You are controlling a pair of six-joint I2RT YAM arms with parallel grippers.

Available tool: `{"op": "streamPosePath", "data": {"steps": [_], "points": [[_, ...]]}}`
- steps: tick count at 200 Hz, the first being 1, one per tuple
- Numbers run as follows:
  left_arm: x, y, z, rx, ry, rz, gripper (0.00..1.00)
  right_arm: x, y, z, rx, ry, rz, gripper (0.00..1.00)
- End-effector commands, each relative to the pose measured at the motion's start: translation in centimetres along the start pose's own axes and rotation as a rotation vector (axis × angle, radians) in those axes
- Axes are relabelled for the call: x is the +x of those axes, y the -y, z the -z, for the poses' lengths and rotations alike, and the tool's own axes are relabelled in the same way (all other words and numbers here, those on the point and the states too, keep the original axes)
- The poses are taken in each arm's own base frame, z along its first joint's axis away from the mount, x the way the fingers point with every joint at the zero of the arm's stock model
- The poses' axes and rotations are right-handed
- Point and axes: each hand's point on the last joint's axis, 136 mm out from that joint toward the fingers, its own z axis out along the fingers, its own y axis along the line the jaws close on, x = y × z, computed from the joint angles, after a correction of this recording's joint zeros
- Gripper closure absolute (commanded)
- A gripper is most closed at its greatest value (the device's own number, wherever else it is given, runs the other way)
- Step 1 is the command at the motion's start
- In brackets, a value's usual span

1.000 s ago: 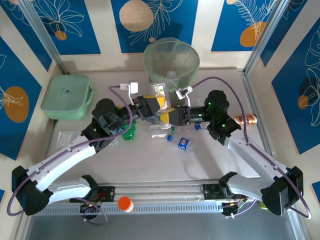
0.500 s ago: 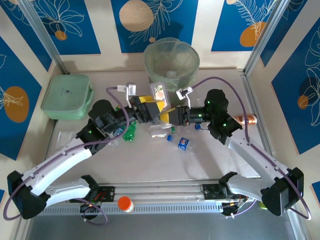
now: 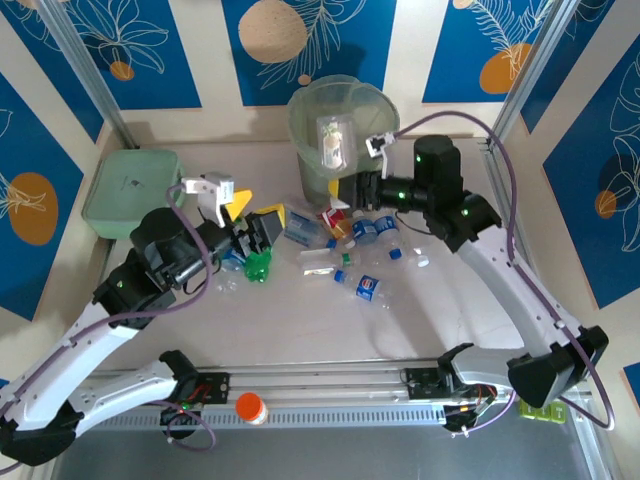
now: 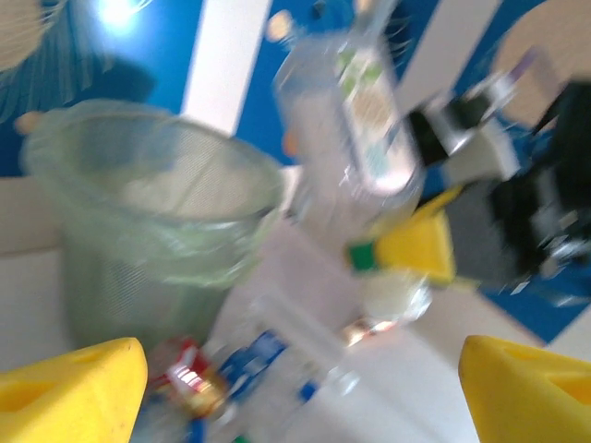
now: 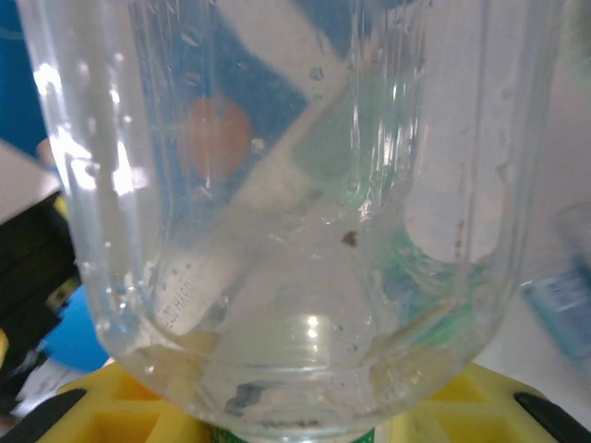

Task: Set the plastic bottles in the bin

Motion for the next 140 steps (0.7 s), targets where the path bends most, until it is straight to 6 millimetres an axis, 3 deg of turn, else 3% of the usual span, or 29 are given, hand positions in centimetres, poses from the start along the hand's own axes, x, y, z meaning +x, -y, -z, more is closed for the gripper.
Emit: {"op": "streamPosePath", "data": {"steps": [1, 50, 81, 101, 140], "points": [[3.3, -3.8, 0.3, -0.193, -0.167, -0.134, 0.13, -1.8, 4.5, 0.7, 0.28, 0.01, 0.05, 0.78], [4.6, -5.5, 0.2, -0.258, -0.15, -0.197, 0.12, -8.0, 10.9, -1.1, 0.545, 0.014, 0.092, 0.81], [5.6, -6.6, -0.2, -0.307, -0.167, -0.246, 0.11, -10.6, 14.8, -2.9, 0.628, -0.005, 0.105, 0.81], [6.4, -6.8, -0.8, -0.306, -0.182, -0.26, 0.1, -11.1, 17.4, -4.6, 0.65, -0.035, 0.069, 0.82], [7.6, -6.5, -1.7, -0.262, -0.187, -0.271, 0.1, -11.0, 20.7, -7.9, 0.673, -0.084, 0.061, 0.83]]}}
